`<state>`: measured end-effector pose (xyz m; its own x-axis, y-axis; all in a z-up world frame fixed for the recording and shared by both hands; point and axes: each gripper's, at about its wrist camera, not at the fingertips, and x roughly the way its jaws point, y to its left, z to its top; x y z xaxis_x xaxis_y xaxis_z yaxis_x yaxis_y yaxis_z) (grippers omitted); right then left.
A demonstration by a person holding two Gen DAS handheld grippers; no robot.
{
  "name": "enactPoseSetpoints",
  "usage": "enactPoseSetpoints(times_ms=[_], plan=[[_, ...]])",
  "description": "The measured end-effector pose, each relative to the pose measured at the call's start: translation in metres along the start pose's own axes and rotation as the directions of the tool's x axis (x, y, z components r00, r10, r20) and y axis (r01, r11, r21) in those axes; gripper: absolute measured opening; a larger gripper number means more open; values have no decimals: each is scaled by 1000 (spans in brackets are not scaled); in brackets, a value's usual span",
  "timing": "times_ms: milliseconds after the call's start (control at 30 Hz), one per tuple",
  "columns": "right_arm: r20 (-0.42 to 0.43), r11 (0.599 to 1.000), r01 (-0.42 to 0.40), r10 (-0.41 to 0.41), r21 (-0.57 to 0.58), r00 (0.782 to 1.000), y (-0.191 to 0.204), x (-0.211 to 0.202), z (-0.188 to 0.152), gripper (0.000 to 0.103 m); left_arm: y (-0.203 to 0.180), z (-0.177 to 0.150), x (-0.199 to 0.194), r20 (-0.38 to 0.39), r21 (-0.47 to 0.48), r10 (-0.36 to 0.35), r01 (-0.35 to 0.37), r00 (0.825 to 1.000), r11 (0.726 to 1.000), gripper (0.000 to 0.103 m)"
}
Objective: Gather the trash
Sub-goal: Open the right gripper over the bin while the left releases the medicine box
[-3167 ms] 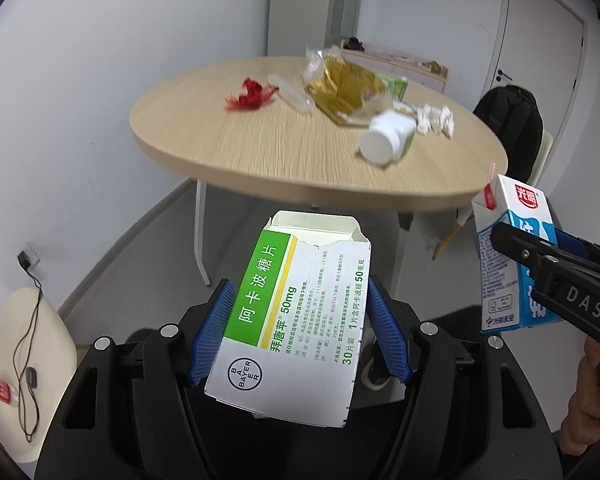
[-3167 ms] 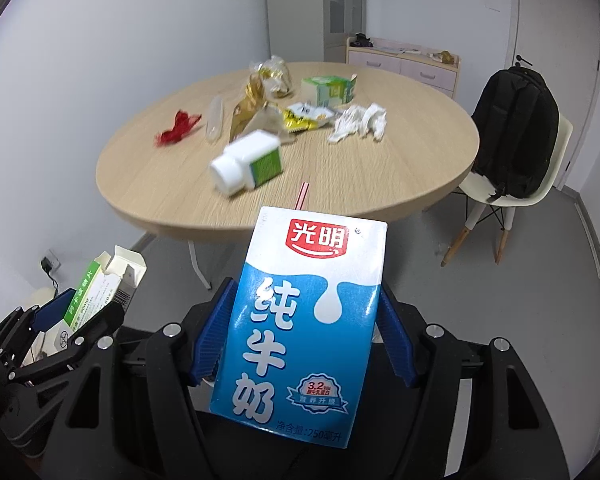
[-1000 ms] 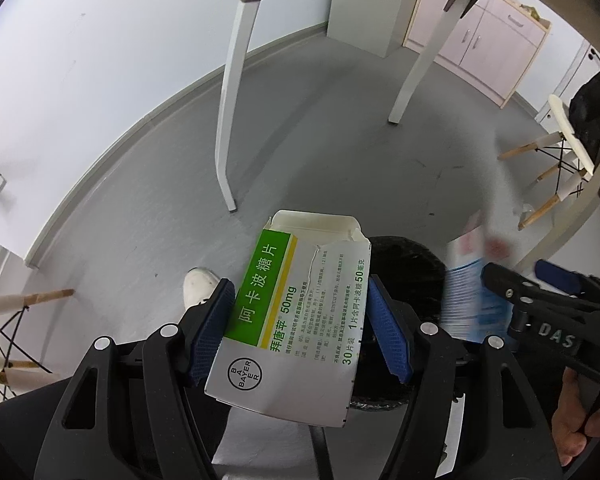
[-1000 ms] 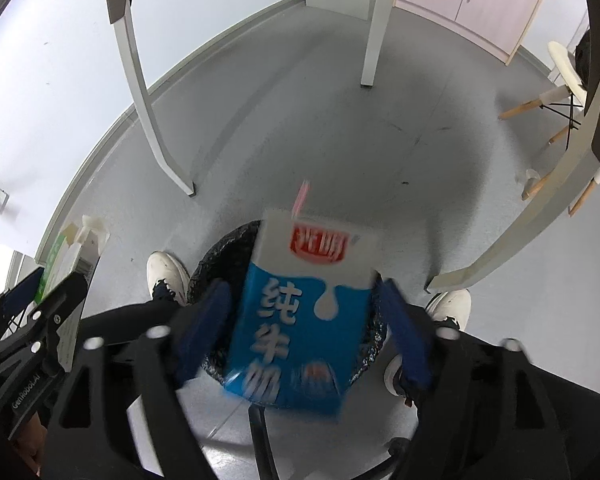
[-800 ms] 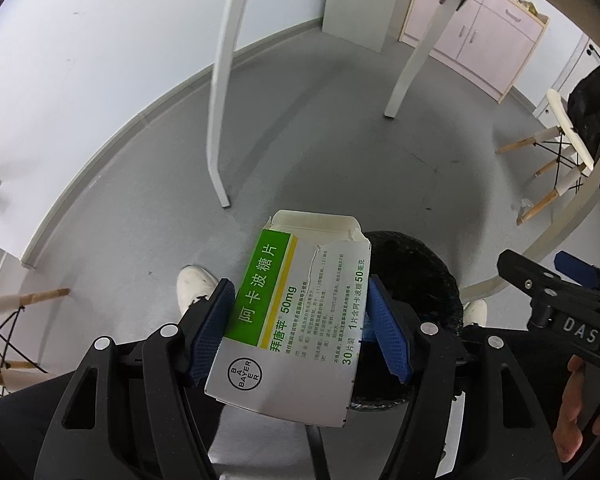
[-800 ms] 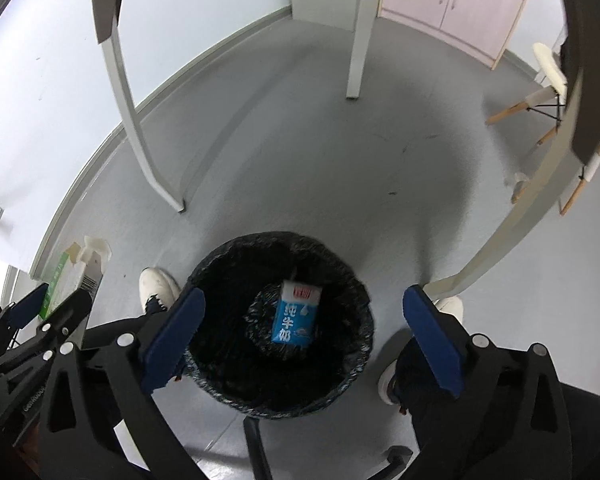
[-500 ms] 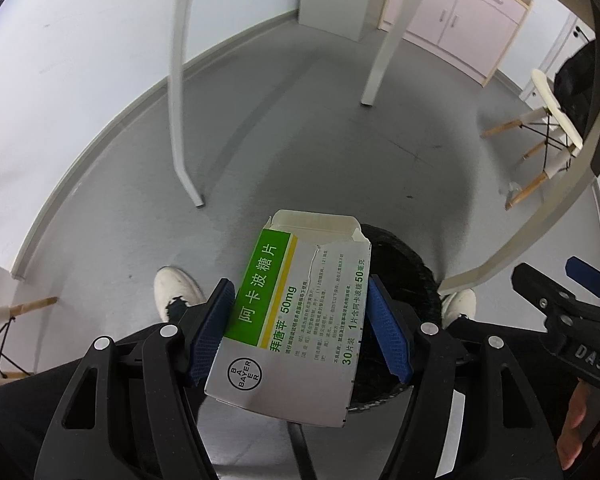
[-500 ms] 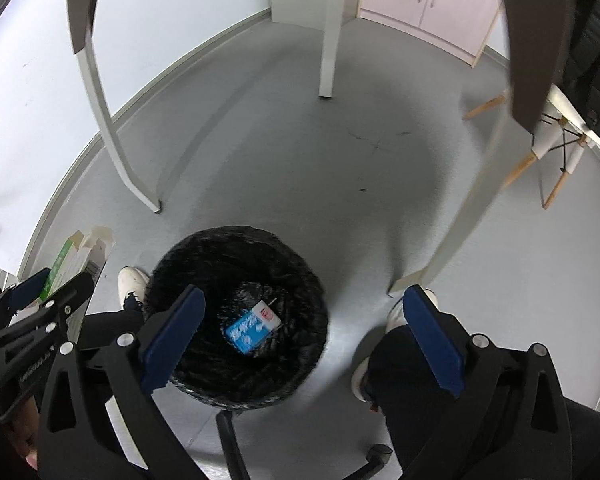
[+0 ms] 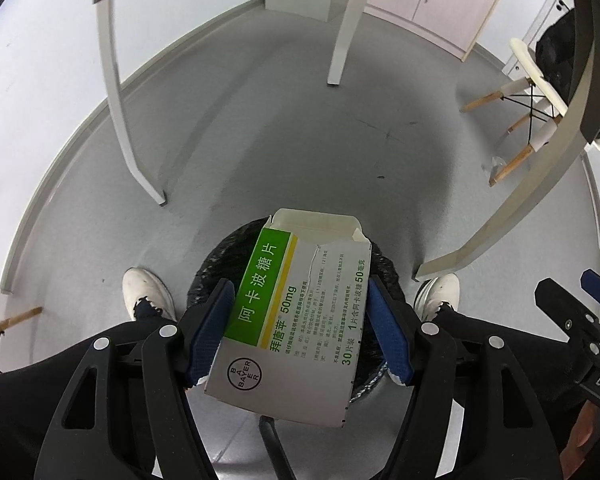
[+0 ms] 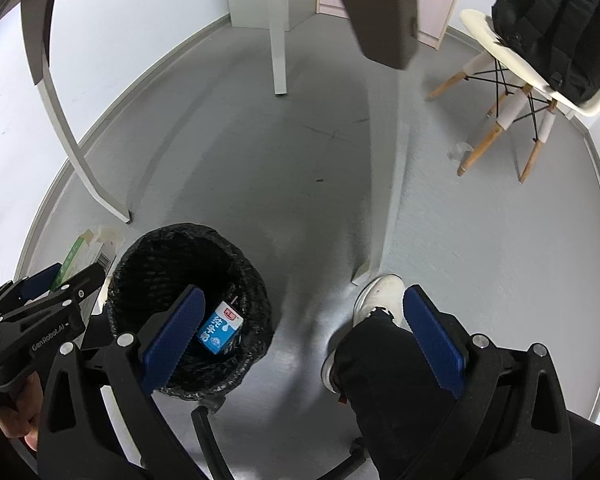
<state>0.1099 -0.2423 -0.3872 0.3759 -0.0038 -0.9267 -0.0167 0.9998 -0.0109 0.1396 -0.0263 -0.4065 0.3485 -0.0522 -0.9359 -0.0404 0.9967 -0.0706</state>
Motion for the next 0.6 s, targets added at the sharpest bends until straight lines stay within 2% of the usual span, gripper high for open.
enactPoseSetpoints(times_ms=[100,233,433,600], plan=[[-4,1000,-2,2,11,1000,-4,3,0,95,-6,0,2,2,21,16,-16,1000,1000,68],[-5,1000,-6,6,15,1000,-6,4,0,95,-10,1,3,11,32,28,-29,1000,999,82],[-4,1000,-13,13,6,1000,-4,3,0,95,-7,1,-2,33,21,54,-55,998,998,96],[7,1000,-19,19,0,1000,-1,-4,-1,95,1,-2,-14,47,16,66,-66,997,998,97]])
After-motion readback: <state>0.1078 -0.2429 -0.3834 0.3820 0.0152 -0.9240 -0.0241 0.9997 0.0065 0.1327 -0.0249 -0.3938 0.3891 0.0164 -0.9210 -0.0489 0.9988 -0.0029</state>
